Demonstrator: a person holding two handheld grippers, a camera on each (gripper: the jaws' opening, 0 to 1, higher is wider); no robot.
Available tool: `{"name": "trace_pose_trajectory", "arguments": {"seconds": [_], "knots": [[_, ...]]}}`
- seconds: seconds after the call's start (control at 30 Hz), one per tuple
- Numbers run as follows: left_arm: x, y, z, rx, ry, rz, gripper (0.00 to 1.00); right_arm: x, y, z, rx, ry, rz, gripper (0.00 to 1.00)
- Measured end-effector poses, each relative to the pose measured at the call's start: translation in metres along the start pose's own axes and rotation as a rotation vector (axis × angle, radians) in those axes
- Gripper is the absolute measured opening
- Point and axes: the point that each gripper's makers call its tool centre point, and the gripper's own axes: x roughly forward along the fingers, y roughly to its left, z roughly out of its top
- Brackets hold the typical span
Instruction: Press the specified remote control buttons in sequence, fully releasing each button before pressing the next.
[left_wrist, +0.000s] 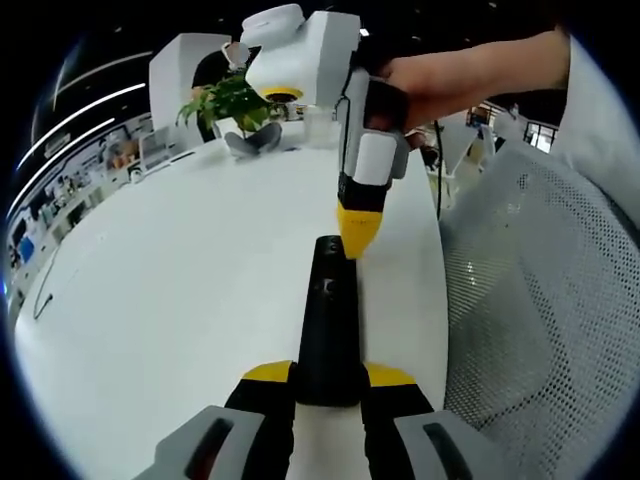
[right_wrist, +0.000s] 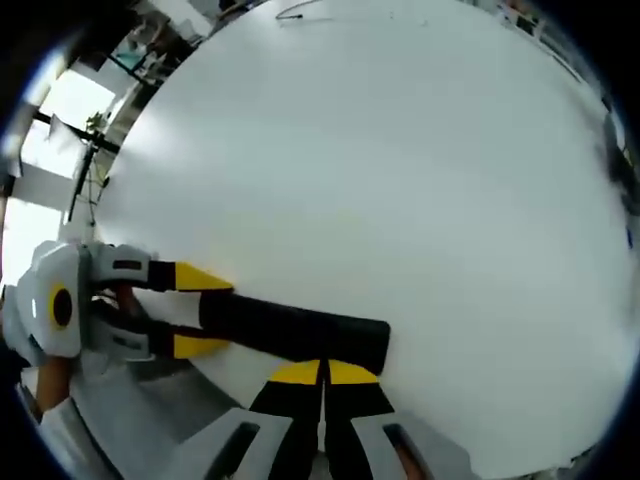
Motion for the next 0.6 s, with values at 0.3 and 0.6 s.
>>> {"name": "trace_pose_trajectory", "arguments": {"seconds": [0.3,0.6], "knots": [[0.0001,0.0002,-0.0001,-0.004,-0.003,0.002,0.24,0.0013,-0.0003,0.0001,-0.015,0.013,-0.005,0.0],[0.0006,-0.0005,-0.0002,0.002,0.001,0.003,0.24,0.0021,0.0004,-0.0009,-0.054,0.014,-0.041,0.0]]}}
